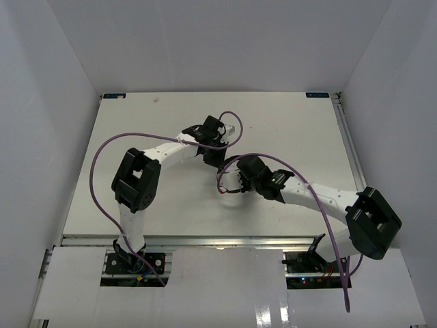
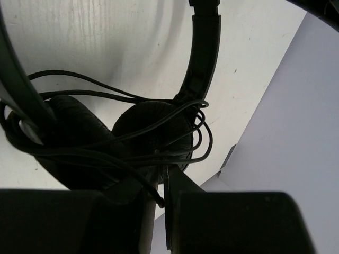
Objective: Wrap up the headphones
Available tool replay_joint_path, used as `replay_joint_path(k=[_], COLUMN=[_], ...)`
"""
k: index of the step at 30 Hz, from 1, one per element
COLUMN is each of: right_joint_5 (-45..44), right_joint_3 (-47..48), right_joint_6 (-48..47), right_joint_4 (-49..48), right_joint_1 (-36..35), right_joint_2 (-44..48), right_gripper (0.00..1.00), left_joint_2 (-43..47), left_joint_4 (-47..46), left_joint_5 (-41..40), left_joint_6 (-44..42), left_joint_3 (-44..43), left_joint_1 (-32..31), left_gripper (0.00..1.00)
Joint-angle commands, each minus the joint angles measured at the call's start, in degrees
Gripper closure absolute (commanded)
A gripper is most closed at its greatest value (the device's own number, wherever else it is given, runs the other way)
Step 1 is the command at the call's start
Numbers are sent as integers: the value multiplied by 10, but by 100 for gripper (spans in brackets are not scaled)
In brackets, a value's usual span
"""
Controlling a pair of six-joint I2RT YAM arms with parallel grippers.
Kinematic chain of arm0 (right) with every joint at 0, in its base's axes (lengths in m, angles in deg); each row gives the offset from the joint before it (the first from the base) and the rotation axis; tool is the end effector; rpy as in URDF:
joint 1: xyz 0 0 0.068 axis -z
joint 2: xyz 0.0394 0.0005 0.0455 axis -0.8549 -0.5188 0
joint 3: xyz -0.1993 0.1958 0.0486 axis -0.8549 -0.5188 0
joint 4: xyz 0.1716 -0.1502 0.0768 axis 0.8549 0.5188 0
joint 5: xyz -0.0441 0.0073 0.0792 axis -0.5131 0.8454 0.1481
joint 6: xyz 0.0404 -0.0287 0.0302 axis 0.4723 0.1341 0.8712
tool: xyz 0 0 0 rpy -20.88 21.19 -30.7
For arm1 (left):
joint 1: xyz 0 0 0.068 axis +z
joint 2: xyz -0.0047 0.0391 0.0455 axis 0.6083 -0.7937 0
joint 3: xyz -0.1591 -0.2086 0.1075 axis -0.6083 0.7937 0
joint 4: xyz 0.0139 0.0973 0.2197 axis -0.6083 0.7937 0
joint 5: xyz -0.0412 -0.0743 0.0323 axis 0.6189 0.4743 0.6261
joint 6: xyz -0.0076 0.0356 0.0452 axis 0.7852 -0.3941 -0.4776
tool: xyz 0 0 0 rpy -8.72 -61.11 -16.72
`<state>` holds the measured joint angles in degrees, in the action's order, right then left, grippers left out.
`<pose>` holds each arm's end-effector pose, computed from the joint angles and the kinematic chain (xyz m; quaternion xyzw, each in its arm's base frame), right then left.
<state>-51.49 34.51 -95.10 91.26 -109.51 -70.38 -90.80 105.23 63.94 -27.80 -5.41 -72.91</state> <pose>0.1863 0.2022 0.2395 -0.7290 0.5451 -0.2317 0.3432 0.3290 -0.2446 0.2117 0.2205 0.9397 -0.1878 0.1817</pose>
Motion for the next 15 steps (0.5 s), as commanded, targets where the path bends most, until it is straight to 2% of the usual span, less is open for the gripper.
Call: replay_joint_path(k=[1, 9, 15], right_joint_5=[-1, 22, 48], right_joint_3=[5, 45, 75], right_joint_6=[-28, -17, -13], right_joint_4=[-42, -29, -5], right_joint_1=[-3, -2, -2], right_joint_2=[-13, -29, -27], right_gripper=[86, 86, 72], left_joint_2=[43, 40, 36], left_joint_4=[13, 24, 27], left_joint_5=[62, 63, 57], left_joint_6=[-24, -29, -30], left_joint_3=[4, 9, 7], left_joint_1=[-1, -1, -2], left_gripper=[100, 100, 100])
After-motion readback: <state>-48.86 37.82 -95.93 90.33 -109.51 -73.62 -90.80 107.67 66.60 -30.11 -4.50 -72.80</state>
